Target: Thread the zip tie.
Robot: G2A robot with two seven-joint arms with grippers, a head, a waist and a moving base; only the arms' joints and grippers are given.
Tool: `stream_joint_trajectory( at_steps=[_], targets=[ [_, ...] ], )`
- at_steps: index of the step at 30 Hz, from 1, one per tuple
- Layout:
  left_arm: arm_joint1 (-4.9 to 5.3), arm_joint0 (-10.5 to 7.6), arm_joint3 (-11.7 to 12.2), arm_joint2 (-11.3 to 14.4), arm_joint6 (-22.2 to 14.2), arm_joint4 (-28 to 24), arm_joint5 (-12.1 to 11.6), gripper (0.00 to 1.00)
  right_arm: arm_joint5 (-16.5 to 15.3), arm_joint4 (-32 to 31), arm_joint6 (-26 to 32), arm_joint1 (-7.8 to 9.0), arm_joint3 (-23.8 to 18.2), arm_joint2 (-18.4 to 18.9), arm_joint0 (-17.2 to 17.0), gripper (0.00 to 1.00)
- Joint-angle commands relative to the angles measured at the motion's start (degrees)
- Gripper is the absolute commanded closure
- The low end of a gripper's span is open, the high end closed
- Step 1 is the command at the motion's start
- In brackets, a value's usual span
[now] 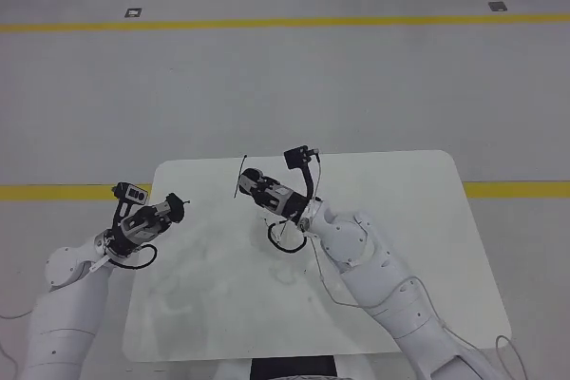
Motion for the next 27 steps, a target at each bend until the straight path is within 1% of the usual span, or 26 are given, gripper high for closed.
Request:
stream_joint_trajectory(
  at_steps=[1, 2, 3, 5, 7, 9, 10, 12, 13, 17, 20, 23, 27],
  targets=[
    [0.00, 0.00, 0.0, 0.0, 0.0, 0.0, 0.0, 1.00, 0.0, 0.0, 0.0, 0.00, 0.0, 0.0, 0.0, 1.00],
    [-0.02, 0.02, -0.1, 0.1, 0.4, 0.1, 0.1, 1.00, 0.0, 0.0, 0.0, 0.00, 0.0, 0.0, 0.0, 1.00],
    [-0.10, 0.16, -0.5, 0.6, 1.6, 0.4, 0.2, 1.00, 0.1, 0.1, -0.3, -0.01, -0.1, 0.0, -0.1, 1.00],
    [-0.29, 0.48, -1.1, 1.6, 3.3, 0.3, -0.3, 1.00, 0.7, 0.0, -1.9, -0.14, -0.9, -0.6, -0.6, 1.00],
    [-0.61, 0.49, -1.8, 2.3, 5.5, 0.9, -0.3, 1.00, 2.0, -1.1, -4.8, -0.40, -1.2, -1.5, -0.7, 1.00],
    [-1.11, 0.56, -2.3, 2.5, 7.6, 0.1, -0.3, 1.00, 3.0, -2.0, -7.6, -0.69, -1.1, -2.3, -0.6, 1.00],
    [-1.50, 0.62, -2.8, 2.6, 8.8, 0.0, -0.3, 1.00, 4.0, -2.7, -10.0, -0.93, -1.1, -2.9, -0.7, 1.00],
    [-2.11, 0.67, -3.3, 2.1, 10.8, 0.5, -0.3, 1.00, 5.3, -4.0, -12.9, -1.26, -1.0, -3.7, -0.6, 1.00],
    [-2.59, 0.69, -3.8, 1.8, 12.2, 1.3, -0.3, 1.00, 6.5, -5.2, -15.0, -1.49, -1.0, -4.4, -0.5, 1.00],
    [-4.24, 0.96, -4.9, 1.2, 15.4, 4.5, -0.3, 1.00, 9.4, -8.3, -20.3, -2.26, -0.4, -6.6, -0.1, 1.00],
    [-5.48, 0.86, -5.1, 1.3, 17.2, 6.7, -0.3, 1.00, 11.5, -10.8, -23.7, -2.89, 0.4, -8.3, 0.5, 1.00],
    [-6.71, 0.43, -5.1, 1.5, 19.4, 8.3, -0.3, 1.00, 12.9, -12.7, -26.1, -3.49, 1.3, -9.7, 1.3, 1.00],
    [-8.24, -0.25, -5.1, 2.1, 20.6, 9.8, -0.3, 1.00, 14.7, -15.7, -28.1, -4.11, 2.6, -11.0, 2.4, 1.00]
  ],
)
